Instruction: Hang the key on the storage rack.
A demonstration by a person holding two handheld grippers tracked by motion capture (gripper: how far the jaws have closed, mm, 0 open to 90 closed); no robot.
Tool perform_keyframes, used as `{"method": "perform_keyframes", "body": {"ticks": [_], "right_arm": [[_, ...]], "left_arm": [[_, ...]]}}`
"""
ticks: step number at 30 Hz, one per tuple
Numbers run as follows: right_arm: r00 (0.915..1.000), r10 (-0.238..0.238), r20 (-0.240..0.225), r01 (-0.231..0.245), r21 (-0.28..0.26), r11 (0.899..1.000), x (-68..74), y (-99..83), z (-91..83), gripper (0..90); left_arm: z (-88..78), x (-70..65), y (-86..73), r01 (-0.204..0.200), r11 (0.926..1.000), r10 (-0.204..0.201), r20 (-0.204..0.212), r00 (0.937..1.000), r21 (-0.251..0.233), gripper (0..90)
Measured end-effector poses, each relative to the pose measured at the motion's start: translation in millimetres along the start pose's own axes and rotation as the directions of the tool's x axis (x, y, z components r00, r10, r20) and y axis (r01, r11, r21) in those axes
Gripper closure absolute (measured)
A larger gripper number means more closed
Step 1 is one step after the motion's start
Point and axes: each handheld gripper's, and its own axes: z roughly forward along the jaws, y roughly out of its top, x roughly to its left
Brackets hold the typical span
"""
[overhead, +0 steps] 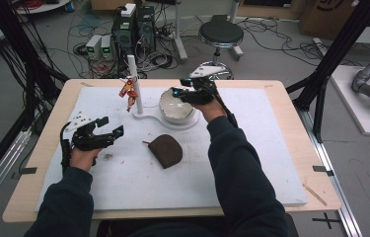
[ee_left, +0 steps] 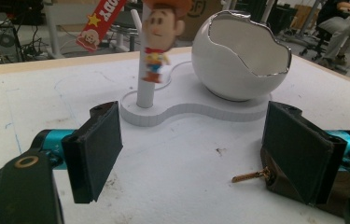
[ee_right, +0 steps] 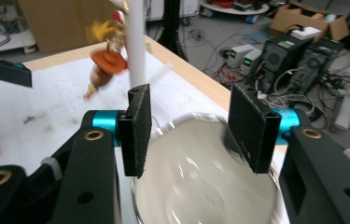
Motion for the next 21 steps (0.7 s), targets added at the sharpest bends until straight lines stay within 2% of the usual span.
{"method": "perform_keyframes", "body": {"ticks": [1, 3, 4, 5, 8, 9, 10, 11, 14, 21], "right_arm": [[0.9996, 0.029, 0.006, -0.029, 0.025, 0.999, -7.4, -11.8, -12.5, 44.1], [0.9989, 0.036, 0.029, -0.037, 0.015, 0.999, -12.2, -26.1, -27.3, 41.7], [0.9980, 0.047, 0.043, -0.049, 0.053, 0.997, -14.7, -31.2, -34.0, 36.8], [0.9980, 0.047, 0.043, -0.049, 0.053, 0.997, -14.7, -31.2, -34.0, 36.8], [0.9902, 0.025, 0.138, -0.036, 0.079, 0.996, -18.0, -61.4, -64.3, 27.1], [0.9877, 0.019, 0.155, -0.033, 0.090, 0.995, -18.3, -69.0, -71.8, 26.4], [0.9877, 0.019, 0.155, -0.033, 0.090, 0.995, -18.3, -69.0, -71.8, 26.4], [0.9828, 0.021, 0.183, -0.037, 0.089, 0.995, -19.4, -84.3, -85.8, 25.0], [0.9759, 0.050, 0.212, -0.071, 0.090, 0.993, -21.3, -104.4, -102.6, 22.8], [0.9630, 0.115, 0.244, -0.138, 0.081, 0.987, -24.9, -136.6, -121.0, 22.0]], "left_arm": [[0.8, -1.0, -0.1, 0.000, 1.0000, 0.000, 0.000, 1.0000, 0.000, 19.9], [0.9, -1.8, -0.1, -0.001, 1.0000, 0.001, 0.003, 1.0000, 0.003, 19.9], [1.2, -2.4, 0.0, -0.005, 1.0000, 0.005, 0.005, 1.0000, 0.000, 19.9], [1.2, -2.4, 0.0, -0.005, 1.0000, 0.005, 0.005, 1.0000, 0.000, 19.9], [1.5, -3.2, 0.0, -0.009, 1.0000, 0.009, 0.009, 0.9999, -0.003, 19.9], [1.4, -3.0, -0.1, -0.011, 0.9999, 0.011, 0.008, 0.9999, 0.000, 19.9], [1.4, -3.0, -0.1, -0.011, 0.9999, 0.011, 0.008, 0.9999, 0.000, 19.9], [1.2, -2.9, 0.0, -0.008, 1.0000, 0.008, 0.008, 0.9999, -0.003, 19.9], [0.0, -2.6, 0.3, -0.005, 0.9999, 0.005, 0.007, 1.0000, -0.011, 19.9], [-0.3, -2.0, -0.1, 0.002, 0.9999, -0.002, 0.004, 1.0000, -0.013, 19.8]]}}
